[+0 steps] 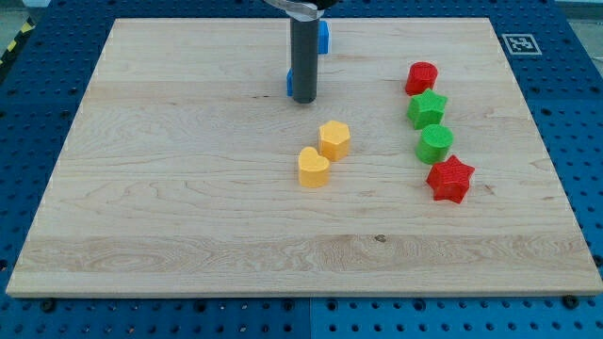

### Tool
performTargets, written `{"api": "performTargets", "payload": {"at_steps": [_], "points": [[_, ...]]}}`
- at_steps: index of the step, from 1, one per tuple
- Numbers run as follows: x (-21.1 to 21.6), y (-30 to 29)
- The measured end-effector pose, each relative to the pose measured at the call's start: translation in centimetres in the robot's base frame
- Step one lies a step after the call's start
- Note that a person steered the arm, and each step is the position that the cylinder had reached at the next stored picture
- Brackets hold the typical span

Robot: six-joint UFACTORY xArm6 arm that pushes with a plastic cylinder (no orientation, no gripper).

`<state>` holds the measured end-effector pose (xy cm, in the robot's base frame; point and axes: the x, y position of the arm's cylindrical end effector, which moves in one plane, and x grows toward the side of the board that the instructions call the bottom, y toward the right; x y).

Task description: Push the blue triangle towards the bottom left side of the blue cube

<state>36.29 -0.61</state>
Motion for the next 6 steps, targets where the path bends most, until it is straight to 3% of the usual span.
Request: {"api": "performTargets", "payload": {"at_steps": [6], "points": [[-3.0, 0.7]]}}
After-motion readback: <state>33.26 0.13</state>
